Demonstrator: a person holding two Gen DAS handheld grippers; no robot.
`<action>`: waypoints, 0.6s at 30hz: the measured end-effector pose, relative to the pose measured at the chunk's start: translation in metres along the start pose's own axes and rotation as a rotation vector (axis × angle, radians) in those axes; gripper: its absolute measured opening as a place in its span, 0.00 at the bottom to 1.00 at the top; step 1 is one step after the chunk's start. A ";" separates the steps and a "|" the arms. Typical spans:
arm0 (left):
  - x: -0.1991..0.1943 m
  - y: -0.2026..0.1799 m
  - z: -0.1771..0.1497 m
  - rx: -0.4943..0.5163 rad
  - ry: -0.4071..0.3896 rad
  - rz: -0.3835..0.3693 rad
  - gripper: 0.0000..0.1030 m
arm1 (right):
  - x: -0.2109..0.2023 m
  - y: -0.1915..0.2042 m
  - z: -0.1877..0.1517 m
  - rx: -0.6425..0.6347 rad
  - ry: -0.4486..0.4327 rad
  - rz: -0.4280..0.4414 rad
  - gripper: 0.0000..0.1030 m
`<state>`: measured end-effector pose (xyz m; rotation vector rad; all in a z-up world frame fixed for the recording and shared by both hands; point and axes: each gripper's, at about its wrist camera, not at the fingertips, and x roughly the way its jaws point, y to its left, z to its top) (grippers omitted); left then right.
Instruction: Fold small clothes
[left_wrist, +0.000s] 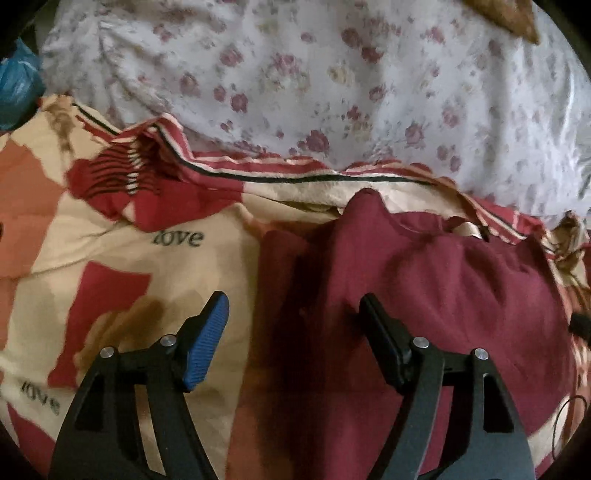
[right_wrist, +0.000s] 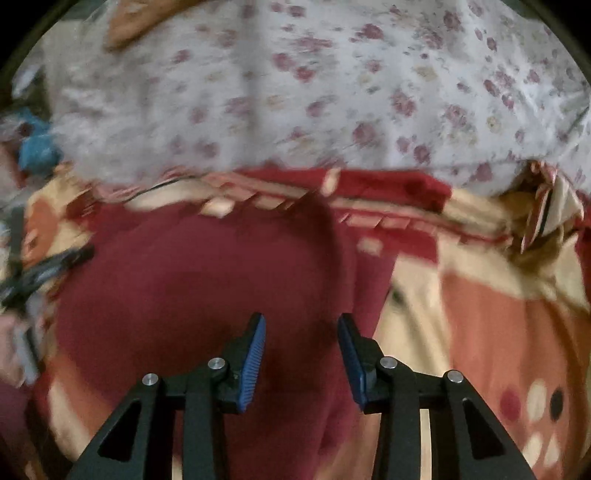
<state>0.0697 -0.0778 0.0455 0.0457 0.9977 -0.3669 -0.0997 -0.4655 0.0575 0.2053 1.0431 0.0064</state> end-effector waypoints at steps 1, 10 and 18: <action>-0.009 0.000 -0.006 0.000 -0.006 -0.015 0.72 | -0.006 0.000 -0.014 0.000 0.020 0.019 0.38; -0.061 -0.028 -0.071 0.086 -0.024 -0.045 0.72 | -0.028 -0.005 -0.082 0.081 0.014 -0.033 0.44; -0.062 -0.045 -0.081 0.034 -0.023 -0.120 0.72 | -0.053 0.032 -0.084 0.066 -0.080 0.061 0.44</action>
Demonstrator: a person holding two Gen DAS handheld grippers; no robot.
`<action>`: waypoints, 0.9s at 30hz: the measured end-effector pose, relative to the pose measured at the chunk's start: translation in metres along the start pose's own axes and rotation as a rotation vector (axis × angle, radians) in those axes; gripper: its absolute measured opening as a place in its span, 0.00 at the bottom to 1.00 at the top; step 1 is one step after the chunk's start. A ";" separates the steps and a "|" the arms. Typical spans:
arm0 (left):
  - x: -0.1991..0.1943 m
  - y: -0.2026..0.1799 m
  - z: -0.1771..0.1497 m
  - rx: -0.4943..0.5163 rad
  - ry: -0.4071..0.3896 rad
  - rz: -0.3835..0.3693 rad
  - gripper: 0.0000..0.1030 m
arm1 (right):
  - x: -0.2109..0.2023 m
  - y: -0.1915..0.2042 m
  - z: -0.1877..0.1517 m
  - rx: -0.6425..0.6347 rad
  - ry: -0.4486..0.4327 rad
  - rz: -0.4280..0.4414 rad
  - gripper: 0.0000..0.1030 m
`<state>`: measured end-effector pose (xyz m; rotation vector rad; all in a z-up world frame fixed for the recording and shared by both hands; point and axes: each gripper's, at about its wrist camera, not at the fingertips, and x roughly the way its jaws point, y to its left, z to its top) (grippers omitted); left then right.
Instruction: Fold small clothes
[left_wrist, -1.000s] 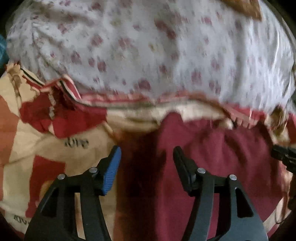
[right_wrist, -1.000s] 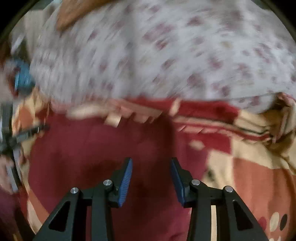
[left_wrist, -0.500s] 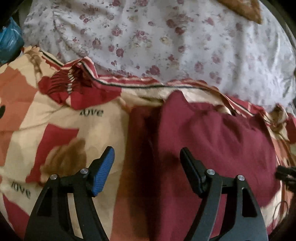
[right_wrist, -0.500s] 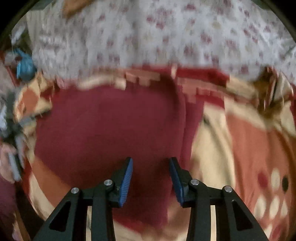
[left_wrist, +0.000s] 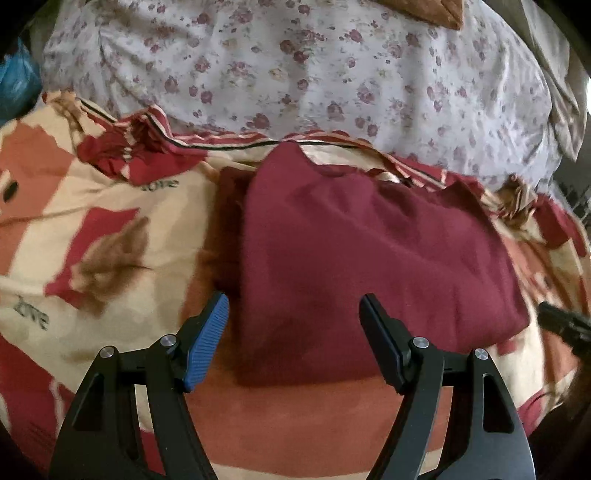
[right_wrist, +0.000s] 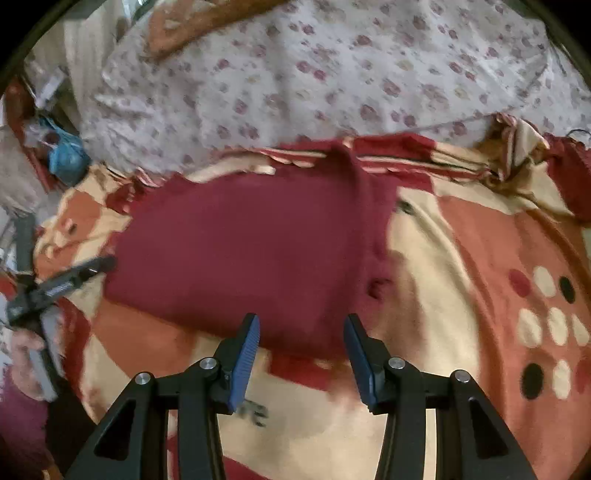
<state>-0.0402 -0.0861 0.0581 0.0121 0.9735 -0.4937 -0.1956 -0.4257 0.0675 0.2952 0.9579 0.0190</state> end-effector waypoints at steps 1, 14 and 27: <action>0.002 -0.003 0.001 -0.004 -0.004 -0.010 0.72 | 0.002 0.005 0.003 0.000 -0.004 0.011 0.44; 0.041 0.008 0.005 0.038 -0.027 0.023 0.73 | 0.086 -0.019 0.101 0.110 -0.059 -0.091 0.44; 0.043 0.012 0.010 0.042 -0.047 0.003 0.79 | 0.121 -0.052 0.136 0.163 -0.042 -0.235 0.44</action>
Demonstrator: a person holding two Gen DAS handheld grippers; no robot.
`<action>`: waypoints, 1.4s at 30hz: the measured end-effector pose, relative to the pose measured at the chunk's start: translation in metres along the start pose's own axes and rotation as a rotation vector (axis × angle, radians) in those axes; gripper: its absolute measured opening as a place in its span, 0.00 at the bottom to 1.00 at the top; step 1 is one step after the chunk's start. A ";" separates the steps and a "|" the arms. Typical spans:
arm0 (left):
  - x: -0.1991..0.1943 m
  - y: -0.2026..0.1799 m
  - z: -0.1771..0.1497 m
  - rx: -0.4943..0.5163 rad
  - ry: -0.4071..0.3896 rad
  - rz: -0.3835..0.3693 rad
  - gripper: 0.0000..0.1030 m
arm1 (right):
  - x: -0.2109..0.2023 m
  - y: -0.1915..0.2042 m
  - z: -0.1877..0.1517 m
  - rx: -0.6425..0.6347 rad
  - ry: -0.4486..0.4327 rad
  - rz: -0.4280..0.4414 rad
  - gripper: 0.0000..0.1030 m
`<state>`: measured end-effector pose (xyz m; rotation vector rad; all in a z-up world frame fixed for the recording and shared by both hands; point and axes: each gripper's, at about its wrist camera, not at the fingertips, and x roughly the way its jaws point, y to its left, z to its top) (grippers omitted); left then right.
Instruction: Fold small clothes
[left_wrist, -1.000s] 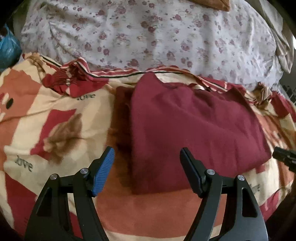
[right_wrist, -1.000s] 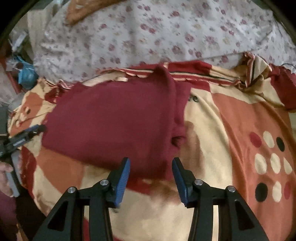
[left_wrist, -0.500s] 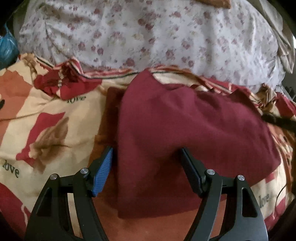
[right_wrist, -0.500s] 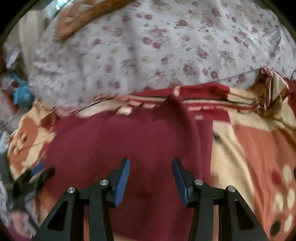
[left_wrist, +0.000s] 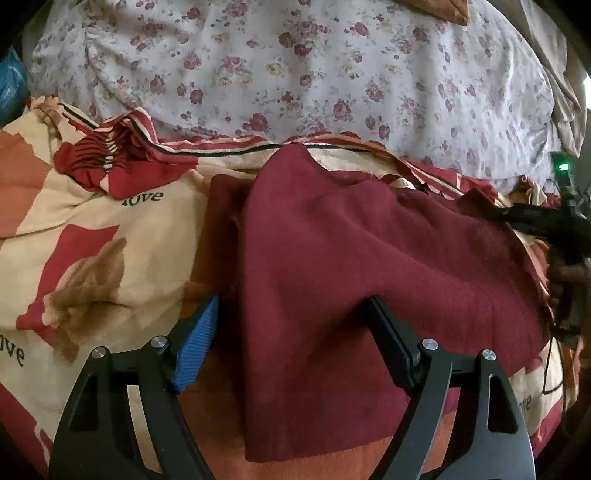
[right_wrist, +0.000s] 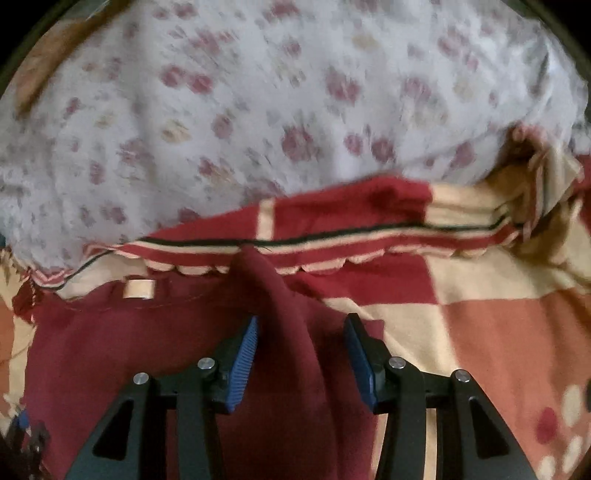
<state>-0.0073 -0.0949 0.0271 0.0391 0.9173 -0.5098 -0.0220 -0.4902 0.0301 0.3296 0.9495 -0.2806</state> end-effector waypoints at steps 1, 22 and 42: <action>0.000 0.000 0.000 -0.003 0.001 0.000 0.79 | -0.012 0.004 -0.003 -0.015 -0.024 0.015 0.44; -0.018 0.039 -0.018 -0.124 0.058 -0.013 0.79 | -0.046 0.109 -0.042 -0.247 0.063 0.127 0.50; -0.001 0.067 -0.016 -0.274 0.114 -0.102 0.79 | 0.056 0.295 -0.013 -0.405 0.213 0.218 0.50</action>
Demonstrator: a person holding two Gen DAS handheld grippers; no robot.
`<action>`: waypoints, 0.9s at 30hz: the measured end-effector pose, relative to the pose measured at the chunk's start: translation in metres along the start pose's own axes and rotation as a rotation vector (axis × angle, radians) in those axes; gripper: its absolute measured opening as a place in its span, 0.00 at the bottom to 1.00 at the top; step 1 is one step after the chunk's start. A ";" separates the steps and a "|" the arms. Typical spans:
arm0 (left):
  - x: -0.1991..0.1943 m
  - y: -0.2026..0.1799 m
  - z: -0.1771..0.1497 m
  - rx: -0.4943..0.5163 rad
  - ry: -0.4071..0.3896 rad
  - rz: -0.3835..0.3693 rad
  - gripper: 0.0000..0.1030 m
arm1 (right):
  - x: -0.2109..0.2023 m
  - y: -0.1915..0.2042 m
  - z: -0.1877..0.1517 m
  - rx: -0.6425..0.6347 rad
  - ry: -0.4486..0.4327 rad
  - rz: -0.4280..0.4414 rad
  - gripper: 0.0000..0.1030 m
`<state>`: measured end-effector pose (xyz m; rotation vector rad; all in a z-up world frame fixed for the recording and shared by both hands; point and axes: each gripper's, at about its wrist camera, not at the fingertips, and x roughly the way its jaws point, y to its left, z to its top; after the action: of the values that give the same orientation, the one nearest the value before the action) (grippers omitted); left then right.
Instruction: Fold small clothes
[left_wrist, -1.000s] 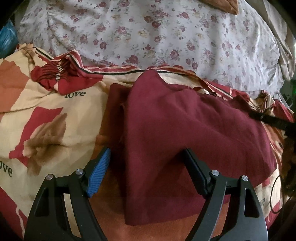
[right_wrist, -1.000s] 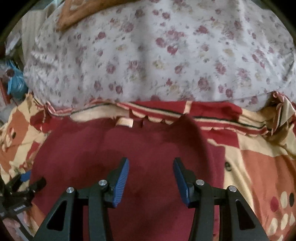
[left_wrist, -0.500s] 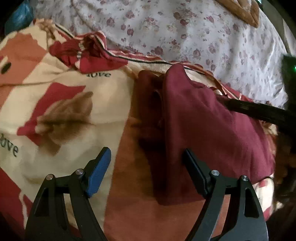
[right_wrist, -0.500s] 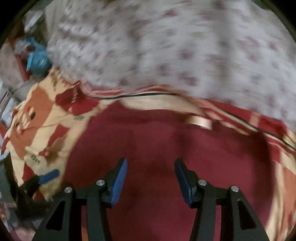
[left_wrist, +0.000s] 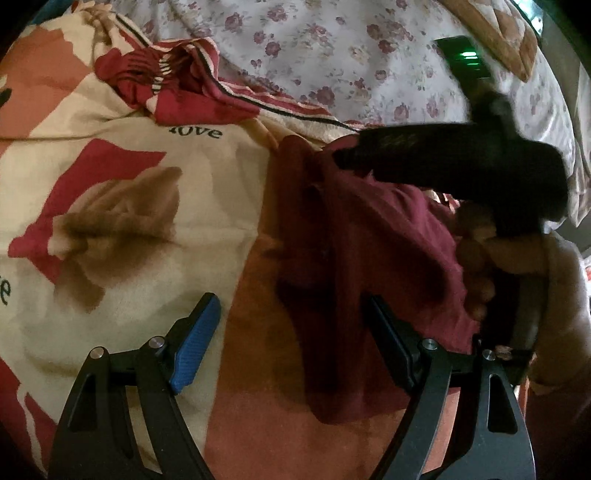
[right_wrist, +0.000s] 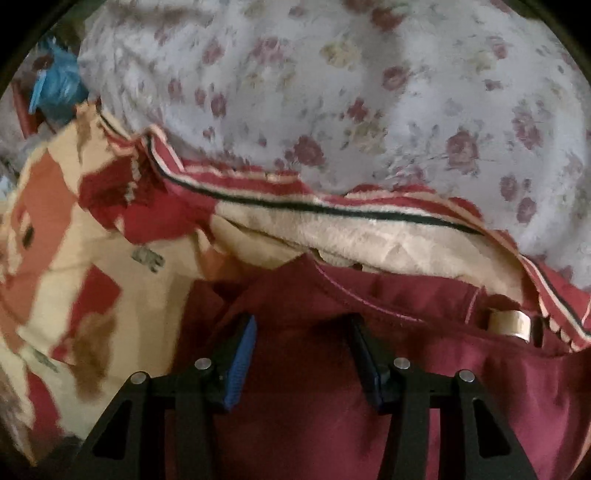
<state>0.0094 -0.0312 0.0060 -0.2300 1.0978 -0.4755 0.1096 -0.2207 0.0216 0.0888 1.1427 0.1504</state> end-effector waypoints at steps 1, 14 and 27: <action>0.000 0.000 0.000 -0.009 0.000 -0.004 0.79 | -0.006 0.001 0.000 0.004 -0.011 0.011 0.55; 0.002 -0.009 0.001 -0.003 -0.040 -0.008 0.79 | -0.005 0.032 -0.017 -0.081 -0.090 0.013 0.25; -0.009 -0.035 0.009 0.058 -0.118 -0.223 0.31 | -0.058 -0.013 -0.028 0.028 -0.121 0.112 0.24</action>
<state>0.0056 -0.0575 0.0316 -0.3272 0.9460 -0.6839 0.0614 -0.2435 0.0600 0.1851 1.0193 0.2255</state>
